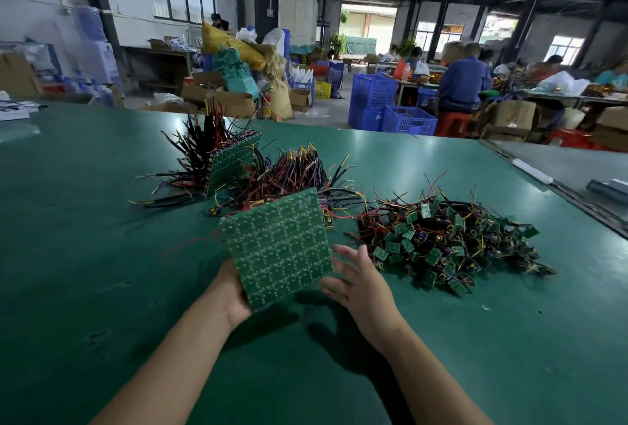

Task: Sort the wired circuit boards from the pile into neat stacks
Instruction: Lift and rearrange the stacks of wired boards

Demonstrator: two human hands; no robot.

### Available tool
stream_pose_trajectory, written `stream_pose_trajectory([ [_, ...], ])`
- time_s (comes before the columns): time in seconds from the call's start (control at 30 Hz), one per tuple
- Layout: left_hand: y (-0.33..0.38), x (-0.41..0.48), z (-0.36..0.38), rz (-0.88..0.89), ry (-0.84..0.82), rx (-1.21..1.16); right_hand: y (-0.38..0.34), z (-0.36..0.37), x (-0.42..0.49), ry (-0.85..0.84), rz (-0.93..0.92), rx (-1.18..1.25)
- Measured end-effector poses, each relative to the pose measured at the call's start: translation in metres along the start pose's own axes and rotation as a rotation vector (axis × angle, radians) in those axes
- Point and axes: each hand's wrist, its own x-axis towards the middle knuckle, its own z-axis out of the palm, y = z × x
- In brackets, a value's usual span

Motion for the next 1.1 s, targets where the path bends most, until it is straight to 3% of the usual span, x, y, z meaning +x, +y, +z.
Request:
stream_pose_trajectory([
  [0.27, -0.006, -0.001, 0.001, -0.034, 0.067, -0.015, -0.001, 0.011, -0.006, -0.024, 0.004, 0.035],
  [0.4, -0.011, 0.004, 0.011, 0.226, 0.183, -0.022, -0.004, 0.016, -0.011, 0.011, 0.055, 0.126],
  [0.5, -0.014, 0.009, 0.01, 0.501, 0.279, 0.143, -0.012, 0.017, -0.015, -0.02, 0.101, 0.27],
  [0.67, -0.026, 0.009, -0.003, 0.89, 0.152, 0.604, -0.015, 0.025, -0.024, -0.143, 0.174, 0.292],
  [0.8, -0.039, 0.0, 0.007, 1.012, 0.076, 0.765, -0.012, 0.024, -0.026, -0.148, 0.188, 0.307],
  [0.93, -0.043, -0.005, 0.012, 1.062, -0.049, 0.747, -0.012, 0.02, -0.024, -0.058, 0.154, 0.205],
  [1.1, -0.034, -0.007, 0.008, 0.948, -0.153, 0.716, -0.012, 0.016, -0.023, -0.006, 0.152, 0.177],
])
